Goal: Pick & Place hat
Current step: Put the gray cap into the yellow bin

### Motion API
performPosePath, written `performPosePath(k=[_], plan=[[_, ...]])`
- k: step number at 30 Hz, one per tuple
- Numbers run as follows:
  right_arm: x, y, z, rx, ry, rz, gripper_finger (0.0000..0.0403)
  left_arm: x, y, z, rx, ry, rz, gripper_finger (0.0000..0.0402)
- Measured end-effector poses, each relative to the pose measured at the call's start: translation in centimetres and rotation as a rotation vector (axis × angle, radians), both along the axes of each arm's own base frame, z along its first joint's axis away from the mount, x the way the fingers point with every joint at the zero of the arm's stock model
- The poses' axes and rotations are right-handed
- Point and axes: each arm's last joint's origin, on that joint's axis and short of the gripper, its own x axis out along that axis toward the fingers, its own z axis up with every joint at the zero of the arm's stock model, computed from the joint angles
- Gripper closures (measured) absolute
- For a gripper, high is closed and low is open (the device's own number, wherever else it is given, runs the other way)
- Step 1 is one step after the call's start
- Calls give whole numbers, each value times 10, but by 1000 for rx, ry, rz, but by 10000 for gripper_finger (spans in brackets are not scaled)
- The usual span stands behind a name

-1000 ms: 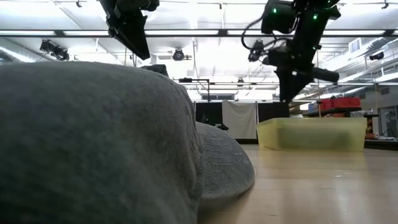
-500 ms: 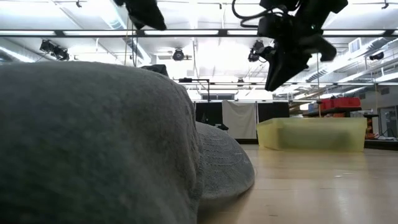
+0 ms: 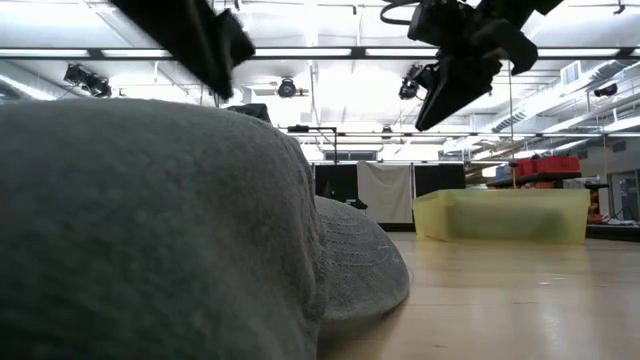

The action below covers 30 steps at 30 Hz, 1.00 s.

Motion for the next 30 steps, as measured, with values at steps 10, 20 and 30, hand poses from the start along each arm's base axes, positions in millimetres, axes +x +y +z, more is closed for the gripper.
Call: performPosePath(k=[10,20,30], plan=[[0,0,0,-3,-3,2,329,0,-31,-46,0,165,-48,280],[0,0,0,-16,0,19,330,2,-29,-28,-99,133,44,280],[0,0,0,-16,1,19,330,7,-33,-54,-119,235,85,280]])
